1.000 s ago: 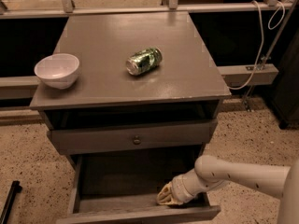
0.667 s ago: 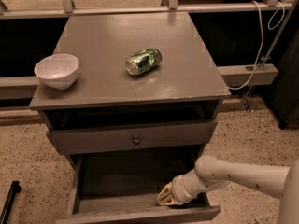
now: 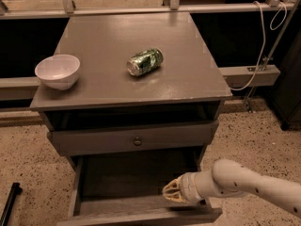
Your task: Open middle drawer
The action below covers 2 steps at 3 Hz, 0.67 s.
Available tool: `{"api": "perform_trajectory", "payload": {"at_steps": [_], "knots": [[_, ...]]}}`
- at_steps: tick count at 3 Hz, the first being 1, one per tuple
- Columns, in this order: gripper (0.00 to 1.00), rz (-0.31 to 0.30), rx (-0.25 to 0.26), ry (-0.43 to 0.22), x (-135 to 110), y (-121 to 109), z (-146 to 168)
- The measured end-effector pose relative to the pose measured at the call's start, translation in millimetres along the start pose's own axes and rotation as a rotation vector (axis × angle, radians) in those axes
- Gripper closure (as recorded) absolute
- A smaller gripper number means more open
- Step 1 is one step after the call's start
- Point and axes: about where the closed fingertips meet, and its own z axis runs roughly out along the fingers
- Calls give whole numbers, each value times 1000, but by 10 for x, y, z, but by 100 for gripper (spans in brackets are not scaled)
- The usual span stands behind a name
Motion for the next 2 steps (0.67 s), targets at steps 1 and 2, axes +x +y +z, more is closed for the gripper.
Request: {"api": "perform_trajectory", "payload": {"at_steps": [1, 2], "knots": [[73, -4, 119, 67, -117, -177, -469], [43, -5, 119, 68, -117, -177, -470]]}}
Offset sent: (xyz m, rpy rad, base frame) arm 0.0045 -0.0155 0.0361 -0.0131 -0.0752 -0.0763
